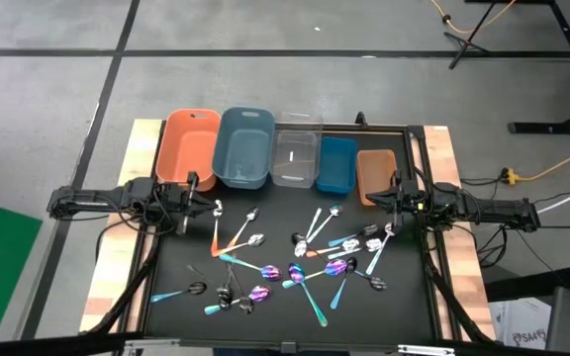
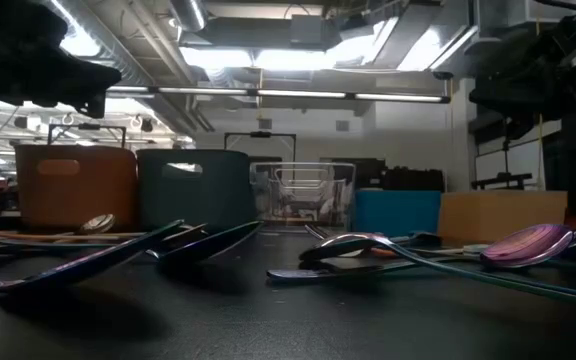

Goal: Sort silverware by color (type)

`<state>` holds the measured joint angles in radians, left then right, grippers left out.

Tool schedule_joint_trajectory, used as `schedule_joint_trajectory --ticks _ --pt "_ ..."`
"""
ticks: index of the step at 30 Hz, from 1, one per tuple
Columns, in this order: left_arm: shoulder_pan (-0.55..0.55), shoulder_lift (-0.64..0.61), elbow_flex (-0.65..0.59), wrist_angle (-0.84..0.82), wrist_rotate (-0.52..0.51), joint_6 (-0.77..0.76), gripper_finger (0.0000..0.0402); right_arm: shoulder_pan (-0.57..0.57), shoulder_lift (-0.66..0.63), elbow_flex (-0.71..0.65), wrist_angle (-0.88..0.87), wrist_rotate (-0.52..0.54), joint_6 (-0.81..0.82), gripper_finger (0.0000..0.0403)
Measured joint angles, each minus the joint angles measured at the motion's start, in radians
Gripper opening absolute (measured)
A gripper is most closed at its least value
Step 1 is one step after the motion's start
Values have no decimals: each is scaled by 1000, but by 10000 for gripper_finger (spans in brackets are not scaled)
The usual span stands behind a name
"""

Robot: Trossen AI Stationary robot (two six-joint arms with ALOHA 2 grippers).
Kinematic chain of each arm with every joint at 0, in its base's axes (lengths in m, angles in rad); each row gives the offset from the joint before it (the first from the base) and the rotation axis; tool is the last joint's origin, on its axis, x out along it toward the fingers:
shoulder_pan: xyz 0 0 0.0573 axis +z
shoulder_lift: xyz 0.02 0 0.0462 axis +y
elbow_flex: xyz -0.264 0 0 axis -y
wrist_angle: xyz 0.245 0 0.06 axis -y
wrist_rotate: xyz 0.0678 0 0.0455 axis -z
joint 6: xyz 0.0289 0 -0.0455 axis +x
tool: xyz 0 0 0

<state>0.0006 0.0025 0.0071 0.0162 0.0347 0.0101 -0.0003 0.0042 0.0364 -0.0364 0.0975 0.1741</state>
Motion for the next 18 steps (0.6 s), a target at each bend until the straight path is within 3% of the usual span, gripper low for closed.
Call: schedule_joint_trajectory --ticks 13,18 --pt "0 0 0 0 0 0 0 0 0 0 10 -1 3 3" --pt "0 0 0 0 0 0 0 0 0 0 79 6 4 38"
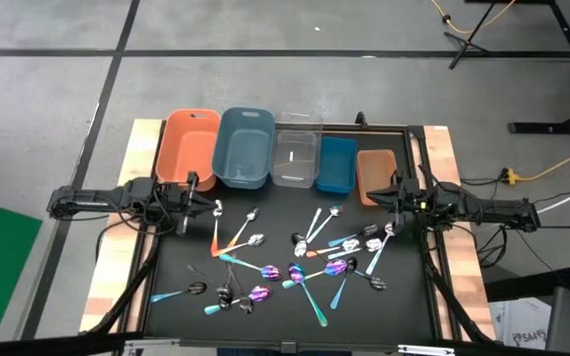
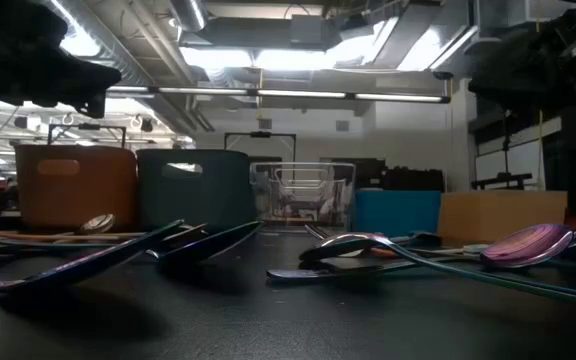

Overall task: Sort silverware by color (type)
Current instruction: Put the white and blue spoon into the right orange bin

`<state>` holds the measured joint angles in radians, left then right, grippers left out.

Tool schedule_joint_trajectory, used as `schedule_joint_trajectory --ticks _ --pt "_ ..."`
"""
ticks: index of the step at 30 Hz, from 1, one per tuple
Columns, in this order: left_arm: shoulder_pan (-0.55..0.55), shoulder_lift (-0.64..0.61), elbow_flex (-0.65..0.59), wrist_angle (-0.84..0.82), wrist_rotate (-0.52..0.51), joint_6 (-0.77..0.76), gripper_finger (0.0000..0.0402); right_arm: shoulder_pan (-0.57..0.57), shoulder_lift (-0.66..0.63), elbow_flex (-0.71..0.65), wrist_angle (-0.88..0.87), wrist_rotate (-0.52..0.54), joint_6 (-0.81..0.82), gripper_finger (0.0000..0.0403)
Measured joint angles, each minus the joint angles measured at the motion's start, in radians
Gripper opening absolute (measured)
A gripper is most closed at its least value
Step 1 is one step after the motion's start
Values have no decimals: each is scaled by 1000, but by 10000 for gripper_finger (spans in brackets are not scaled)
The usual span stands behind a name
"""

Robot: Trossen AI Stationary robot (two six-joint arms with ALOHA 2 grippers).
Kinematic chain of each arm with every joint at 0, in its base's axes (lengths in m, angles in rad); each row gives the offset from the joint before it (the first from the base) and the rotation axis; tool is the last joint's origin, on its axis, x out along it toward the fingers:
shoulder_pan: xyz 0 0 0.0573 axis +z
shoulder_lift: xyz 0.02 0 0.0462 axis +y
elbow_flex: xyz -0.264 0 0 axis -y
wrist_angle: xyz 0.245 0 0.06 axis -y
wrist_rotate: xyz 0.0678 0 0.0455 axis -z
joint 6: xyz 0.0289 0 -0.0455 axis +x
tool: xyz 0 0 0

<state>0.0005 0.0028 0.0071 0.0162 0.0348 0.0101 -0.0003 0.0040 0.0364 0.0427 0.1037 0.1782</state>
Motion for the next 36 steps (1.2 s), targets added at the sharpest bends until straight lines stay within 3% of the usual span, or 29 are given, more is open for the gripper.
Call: schedule_joint_trajectory --ticks 9,14,28,36 --pt "0 0 0 0 0 0 0 0 0 0 133 43 3 175" --pt "0 0 0 0 0 0 0 0 0 0 166 43 4 223" --pt "0 0 0 0 0 0 0 0 8 14 252 45 4 233" --pt "0 0 0 -1 -48 0 0 0 165 148 237 34 -55 232"
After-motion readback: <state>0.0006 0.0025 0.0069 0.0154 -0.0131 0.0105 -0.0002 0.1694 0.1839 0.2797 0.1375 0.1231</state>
